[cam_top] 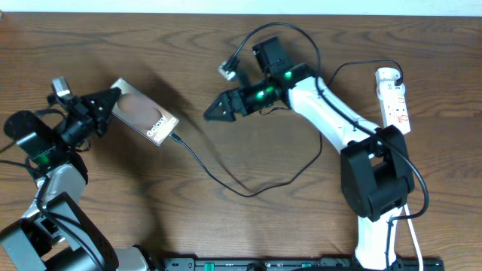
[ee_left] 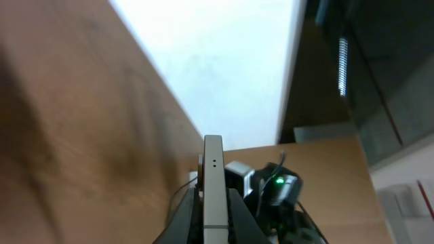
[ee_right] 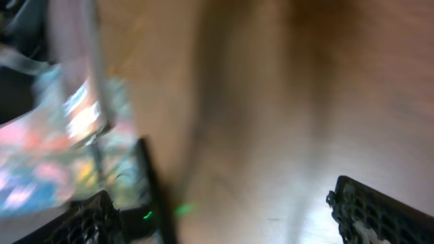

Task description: Plug charger to phone and switch on socket

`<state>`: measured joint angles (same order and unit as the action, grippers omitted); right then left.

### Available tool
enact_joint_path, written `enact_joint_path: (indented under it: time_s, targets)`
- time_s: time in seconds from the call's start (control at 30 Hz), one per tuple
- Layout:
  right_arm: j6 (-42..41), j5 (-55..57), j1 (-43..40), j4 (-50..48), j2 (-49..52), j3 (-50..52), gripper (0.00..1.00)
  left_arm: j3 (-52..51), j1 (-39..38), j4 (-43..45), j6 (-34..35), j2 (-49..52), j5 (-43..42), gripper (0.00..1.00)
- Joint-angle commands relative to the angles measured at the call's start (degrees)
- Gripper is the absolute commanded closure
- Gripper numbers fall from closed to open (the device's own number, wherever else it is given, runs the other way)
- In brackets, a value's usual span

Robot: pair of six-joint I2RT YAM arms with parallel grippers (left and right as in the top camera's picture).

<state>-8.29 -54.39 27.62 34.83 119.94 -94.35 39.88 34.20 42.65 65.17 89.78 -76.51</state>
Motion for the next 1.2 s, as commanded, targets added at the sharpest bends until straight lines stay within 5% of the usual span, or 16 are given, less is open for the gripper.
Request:
enact_joint_path:
  time_s: [0.0, 0.27, 0.53, 1.17]
  targets:
    - [-5.6, 13.3, -2.4, 0.9, 0.0, -0.8, 0.01, 0.8, 0.1, -9.3, -14.4, -1.0, 4.3, 0.93]
    - [-6.9, 34.7, -5.0, 11.6, -0.5, -6.3, 0.01, 0.8, 0.1, -35.4, -32.0, -1.0, 18.9, 0.93]
    - [-6.9, 42.3, -4.9, 19.7, -0.5, -14.8, 0.01, 0.8, 0.1, -46.9, -32.5, -1.0, 33.8, 0.93]
    - [-6.9, 42.2, -4.3, 20.2, -0.5, -15.6, 0.01, 0.8, 0.1, -61.5, -29.3, -1.0, 42.0, 0.93]
